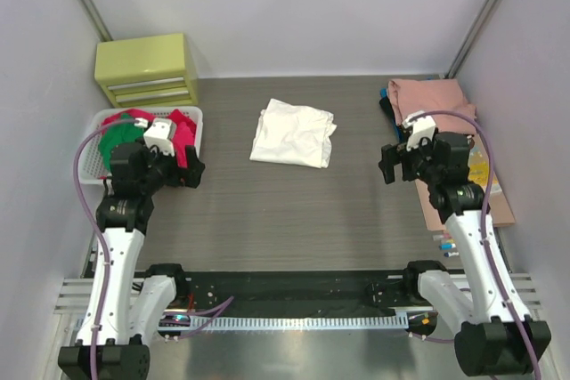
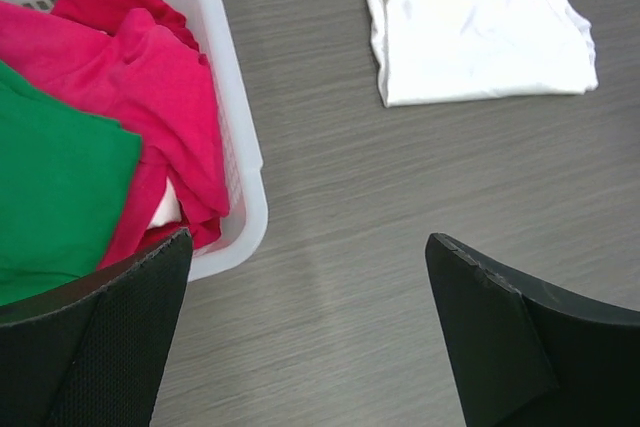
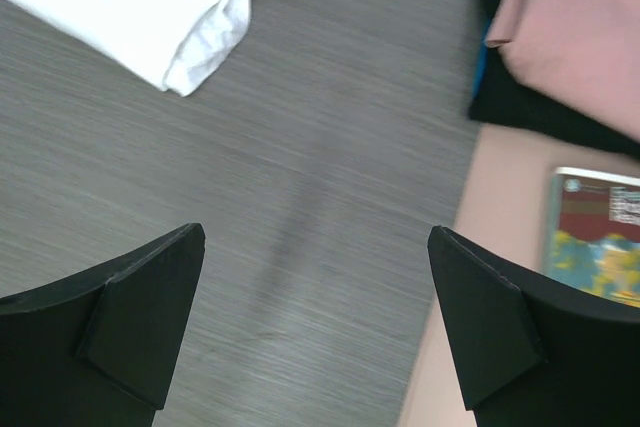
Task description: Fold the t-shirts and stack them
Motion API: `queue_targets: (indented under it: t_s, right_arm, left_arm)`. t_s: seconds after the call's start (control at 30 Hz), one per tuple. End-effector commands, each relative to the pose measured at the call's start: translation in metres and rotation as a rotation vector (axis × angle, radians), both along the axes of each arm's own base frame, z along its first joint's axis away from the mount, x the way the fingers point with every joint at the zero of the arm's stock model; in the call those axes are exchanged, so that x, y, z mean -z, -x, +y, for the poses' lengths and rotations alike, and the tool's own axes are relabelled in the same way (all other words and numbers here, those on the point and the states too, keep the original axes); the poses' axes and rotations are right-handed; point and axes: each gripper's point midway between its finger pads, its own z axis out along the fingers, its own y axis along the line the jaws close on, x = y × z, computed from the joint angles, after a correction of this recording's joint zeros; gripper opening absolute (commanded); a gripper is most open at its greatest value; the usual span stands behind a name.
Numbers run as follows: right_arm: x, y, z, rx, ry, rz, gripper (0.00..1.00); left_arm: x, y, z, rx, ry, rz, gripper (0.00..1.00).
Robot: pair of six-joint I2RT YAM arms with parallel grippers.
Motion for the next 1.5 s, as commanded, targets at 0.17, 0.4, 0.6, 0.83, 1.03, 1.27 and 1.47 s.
queue_targets:
  t_s: [0.17, 0.4, 0.6, 0.83, 1.03, 1.27, 1.47]
  right_arm:
    - [-0.036, 0.018, -0.029, 0.093, 0.135, -0.095, 1.0]
    - [-0.051, 0.059, 0.097, -0.541, -0.425, 0.336, 1.0]
    - [-0.023, 0.017, 0.096, -0.51, -0.43, 0.384, 1.0]
    - [0.002, -0.052, 0.096, -0.447, -0.464, 0.4, 1.0]
    - [0.007, -0.061, 0.092, -0.433, -0.431, 0.386, 1.0]
    - [-0.003, -0.035, 0.085, -0.412, -0.367, 0.305, 1.0]
    - [-0.004, -0.024, 0.081, -0.394, -0.345, 0.299, 1.0]
  left_arm:
    - [-0.031, 0.009, -0.055, 0.365, 0.106, 0.139, 1.0]
    - [-0.04, 0.016, -0.112, 0.775, 0.508, 0.515, 1.0]
    - [-0.007, -0.003, -0.141, 0.859, 0.663, 0.746, 1.0]
    - [0.032, -0.051, -0.169, 0.888, 0.682, 0.854, 1.0]
    - [0.042, -0.072, -0.17, 0.87, 0.643, 0.836, 1.0]
    - [0.035, -0.057, -0.163, 0.806, 0.567, 0.726, 1.0]
    - [0.044, -0.052, -0.157, 0.75, 0.531, 0.756, 1.0]
